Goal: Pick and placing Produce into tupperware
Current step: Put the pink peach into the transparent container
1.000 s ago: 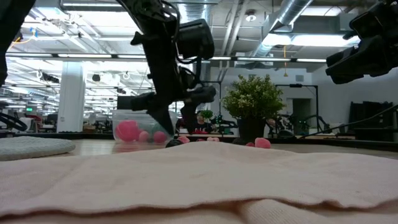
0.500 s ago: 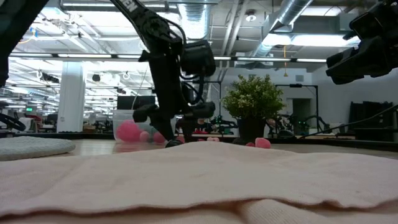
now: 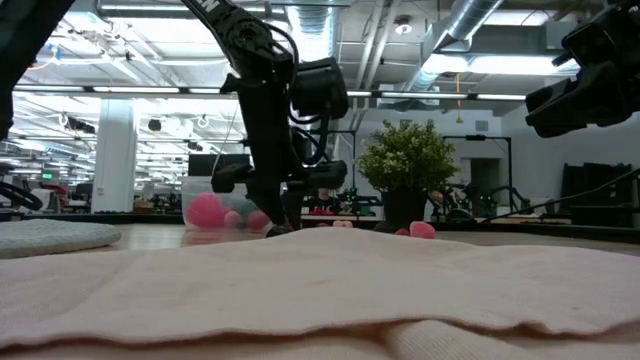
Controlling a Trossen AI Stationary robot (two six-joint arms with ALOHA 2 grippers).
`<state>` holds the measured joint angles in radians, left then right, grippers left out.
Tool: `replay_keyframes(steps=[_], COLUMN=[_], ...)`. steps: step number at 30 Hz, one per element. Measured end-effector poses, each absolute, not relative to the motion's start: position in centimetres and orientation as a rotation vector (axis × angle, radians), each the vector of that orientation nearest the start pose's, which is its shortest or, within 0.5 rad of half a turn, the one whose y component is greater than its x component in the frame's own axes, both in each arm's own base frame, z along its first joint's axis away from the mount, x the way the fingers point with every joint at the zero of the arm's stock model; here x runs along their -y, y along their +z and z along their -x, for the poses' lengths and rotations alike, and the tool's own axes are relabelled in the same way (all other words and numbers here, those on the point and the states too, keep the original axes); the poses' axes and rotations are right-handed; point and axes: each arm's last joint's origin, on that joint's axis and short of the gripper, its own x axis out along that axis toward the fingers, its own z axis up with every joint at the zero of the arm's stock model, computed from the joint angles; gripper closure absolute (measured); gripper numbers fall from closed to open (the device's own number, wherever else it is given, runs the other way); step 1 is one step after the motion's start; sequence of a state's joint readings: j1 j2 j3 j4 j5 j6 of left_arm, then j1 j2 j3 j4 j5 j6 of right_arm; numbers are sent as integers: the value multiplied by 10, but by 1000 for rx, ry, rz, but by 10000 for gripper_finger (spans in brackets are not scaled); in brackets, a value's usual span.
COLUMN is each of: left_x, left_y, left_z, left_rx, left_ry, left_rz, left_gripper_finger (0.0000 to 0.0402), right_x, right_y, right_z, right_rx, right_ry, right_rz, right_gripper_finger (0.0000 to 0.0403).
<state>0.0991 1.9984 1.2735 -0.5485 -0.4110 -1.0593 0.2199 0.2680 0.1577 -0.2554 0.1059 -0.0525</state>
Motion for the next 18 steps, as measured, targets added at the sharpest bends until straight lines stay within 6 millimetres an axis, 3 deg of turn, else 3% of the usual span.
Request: replay_keyframes(steps=[8,12,18], left_x=[-16,-4,-6], left_y=[175,201,231], left_z=[-384,-371,-343], left_rx=[-871,-824,-715], left_ry=[1123,1221,1303], left_rz=[585,551,525], left_gripper_finger=[342,343,344], right_x=[-20,-20,-20], right_y=[172,172,172], right_z=[-104,-104,-104], right_rx=[-358,-358,-359], right_ry=[122,122,122], right_rz=[111,111,111], right_gripper_finger=[339,339,339])
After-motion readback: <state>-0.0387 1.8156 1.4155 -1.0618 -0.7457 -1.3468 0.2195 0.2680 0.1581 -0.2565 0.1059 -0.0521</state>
